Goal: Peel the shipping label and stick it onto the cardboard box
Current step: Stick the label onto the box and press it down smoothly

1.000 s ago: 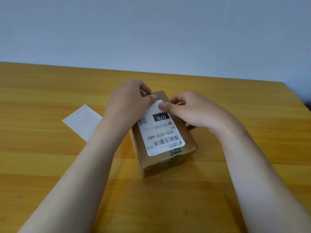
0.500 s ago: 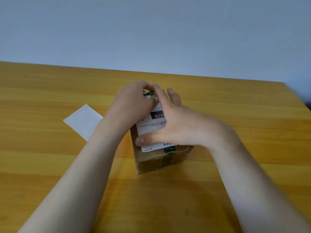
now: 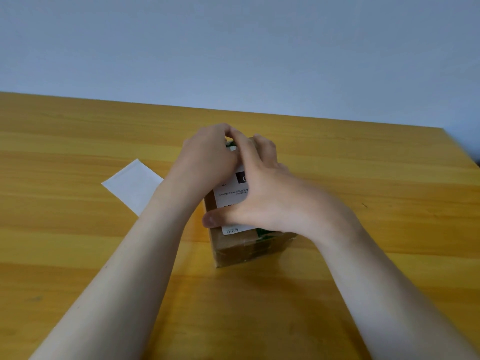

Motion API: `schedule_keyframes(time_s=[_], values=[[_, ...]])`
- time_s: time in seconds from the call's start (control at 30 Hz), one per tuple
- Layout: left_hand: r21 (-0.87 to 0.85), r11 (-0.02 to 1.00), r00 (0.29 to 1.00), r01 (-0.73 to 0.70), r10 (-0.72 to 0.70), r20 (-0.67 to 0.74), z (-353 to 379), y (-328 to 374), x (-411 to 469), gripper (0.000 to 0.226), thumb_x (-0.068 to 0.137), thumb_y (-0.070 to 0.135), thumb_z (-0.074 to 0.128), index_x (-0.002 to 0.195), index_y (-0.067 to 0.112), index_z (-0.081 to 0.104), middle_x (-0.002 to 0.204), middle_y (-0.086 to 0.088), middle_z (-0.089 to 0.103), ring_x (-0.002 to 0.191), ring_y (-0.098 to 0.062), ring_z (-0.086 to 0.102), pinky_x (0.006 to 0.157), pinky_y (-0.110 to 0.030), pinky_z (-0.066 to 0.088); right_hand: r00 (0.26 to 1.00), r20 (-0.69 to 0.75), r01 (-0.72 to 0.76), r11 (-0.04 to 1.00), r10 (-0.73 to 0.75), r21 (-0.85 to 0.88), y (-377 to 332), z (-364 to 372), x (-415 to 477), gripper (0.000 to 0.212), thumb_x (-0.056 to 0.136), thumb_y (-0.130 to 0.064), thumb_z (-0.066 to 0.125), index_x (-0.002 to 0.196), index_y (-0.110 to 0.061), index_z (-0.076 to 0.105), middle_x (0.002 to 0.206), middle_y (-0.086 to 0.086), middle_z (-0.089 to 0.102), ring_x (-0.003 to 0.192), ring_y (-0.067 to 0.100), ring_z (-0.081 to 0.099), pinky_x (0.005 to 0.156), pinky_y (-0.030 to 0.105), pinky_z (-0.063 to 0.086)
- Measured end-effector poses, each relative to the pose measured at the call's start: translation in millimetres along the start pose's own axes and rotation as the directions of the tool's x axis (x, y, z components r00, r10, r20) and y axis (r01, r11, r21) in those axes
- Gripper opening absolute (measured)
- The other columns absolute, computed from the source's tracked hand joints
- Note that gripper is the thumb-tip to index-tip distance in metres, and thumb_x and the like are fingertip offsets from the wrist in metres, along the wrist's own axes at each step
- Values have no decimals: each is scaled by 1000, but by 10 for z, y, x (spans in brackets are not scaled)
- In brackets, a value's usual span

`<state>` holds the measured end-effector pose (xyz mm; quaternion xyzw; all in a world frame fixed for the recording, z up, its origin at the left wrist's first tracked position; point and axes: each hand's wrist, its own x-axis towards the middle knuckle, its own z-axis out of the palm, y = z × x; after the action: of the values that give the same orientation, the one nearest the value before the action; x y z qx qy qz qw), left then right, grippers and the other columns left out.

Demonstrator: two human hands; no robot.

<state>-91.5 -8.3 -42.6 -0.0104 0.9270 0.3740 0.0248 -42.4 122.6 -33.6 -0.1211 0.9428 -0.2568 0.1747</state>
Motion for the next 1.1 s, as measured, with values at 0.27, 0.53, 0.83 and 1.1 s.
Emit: schedule_keyframes(time_s=[0.27,0.53,0.83,1.1], values=[[21,998,999,52,-52,-10,-6,-38,18,47,91,44,61,136,36,59,129,-1,63,125,-33,54,98,-45,49,999,19,42,999,-42,27,164,-226,-16,134,68,-46,92,155,-61,-7,157,-27,10,130,20,48,93,41,56],[58,998,999,24,-26,36,30,-18,-23,68,90,57,66,150,37,42,143,-3,43,135,-29,44,92,-41,49,1000,-22,13,990,-10,143,406,-457,26,121,67,-57,91,157,-63,11,163,-23,28,126,7,57,97,36,54],[114,993,989,-42,26,145,-12,-24,-47,82,86,63,67,156,37,32,151,0,46,136,-25,46,101,-43,47,990,-21,-131,956,142,262,573,-514,127,50,74,-59,86,119,-45,70,104,-13,80,91,7,78,95,44,60],[115,989,978,-95,71,197,-27,-45,-39,92,83,61,73,160,34,30,156,3,43,135,-18,47,93,-29,38,993,6,-113,952,116,285,569,-437,162,47,71,-53,88,114,-42,73,100,-14,81,84,6,79,91,43,61]])
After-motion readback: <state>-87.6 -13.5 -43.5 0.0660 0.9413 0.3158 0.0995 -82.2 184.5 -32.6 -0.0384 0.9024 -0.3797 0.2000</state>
